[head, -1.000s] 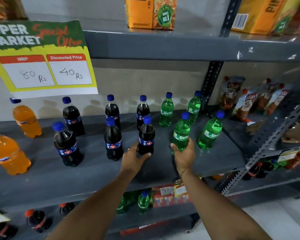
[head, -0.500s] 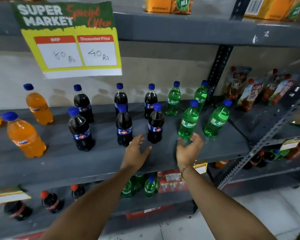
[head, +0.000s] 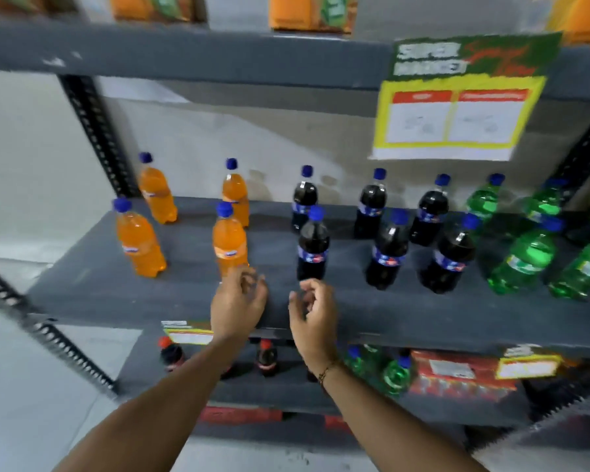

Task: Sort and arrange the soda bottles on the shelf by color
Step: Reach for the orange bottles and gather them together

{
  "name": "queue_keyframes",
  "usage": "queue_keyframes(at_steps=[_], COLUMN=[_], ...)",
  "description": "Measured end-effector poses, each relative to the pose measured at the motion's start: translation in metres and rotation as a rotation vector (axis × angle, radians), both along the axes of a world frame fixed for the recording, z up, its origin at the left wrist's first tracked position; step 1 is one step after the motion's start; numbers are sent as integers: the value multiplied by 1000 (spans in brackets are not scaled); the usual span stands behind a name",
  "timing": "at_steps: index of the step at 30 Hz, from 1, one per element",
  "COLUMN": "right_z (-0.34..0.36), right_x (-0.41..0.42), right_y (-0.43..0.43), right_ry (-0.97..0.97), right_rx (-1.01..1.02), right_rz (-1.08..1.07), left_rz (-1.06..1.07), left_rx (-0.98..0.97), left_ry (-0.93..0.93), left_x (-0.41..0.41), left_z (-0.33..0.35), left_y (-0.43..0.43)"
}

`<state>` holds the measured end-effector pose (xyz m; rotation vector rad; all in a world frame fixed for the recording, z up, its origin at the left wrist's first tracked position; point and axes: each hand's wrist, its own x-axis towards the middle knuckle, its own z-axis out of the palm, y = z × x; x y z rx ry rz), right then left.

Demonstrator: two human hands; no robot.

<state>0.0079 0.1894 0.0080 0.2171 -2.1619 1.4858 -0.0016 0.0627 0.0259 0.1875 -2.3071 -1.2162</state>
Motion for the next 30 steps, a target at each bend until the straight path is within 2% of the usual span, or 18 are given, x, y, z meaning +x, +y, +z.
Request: queue_keyframes(at_steps=[4, 6, 9, 14, 23, 30], right_z=[10, 10, 8, 3, 5, 10], right_x=[-24, -40, -57, -64, -63, -55], right_y=[-69, -89, -108, -122, -121, -116], right_ry=[-173, -295, -412, -380, -360, -454], right_rx=[-2, -19, -70, -61, -104, -106], right_rz=[112, 118, 98, 37, 76, 50], left_rz=[264, 334, 315, 216, 207, 159], left_rx=[-29, 48, 119, 322, 315, 346], left_ry=[71, -27, -108, -107, -87, -114], left_x=[-12, -18, -31, -37, -35, -31], left_z=[-4, 0, -4, -4, -6, -8], left_y=[-79, -110, -151, -170, -175, -175])
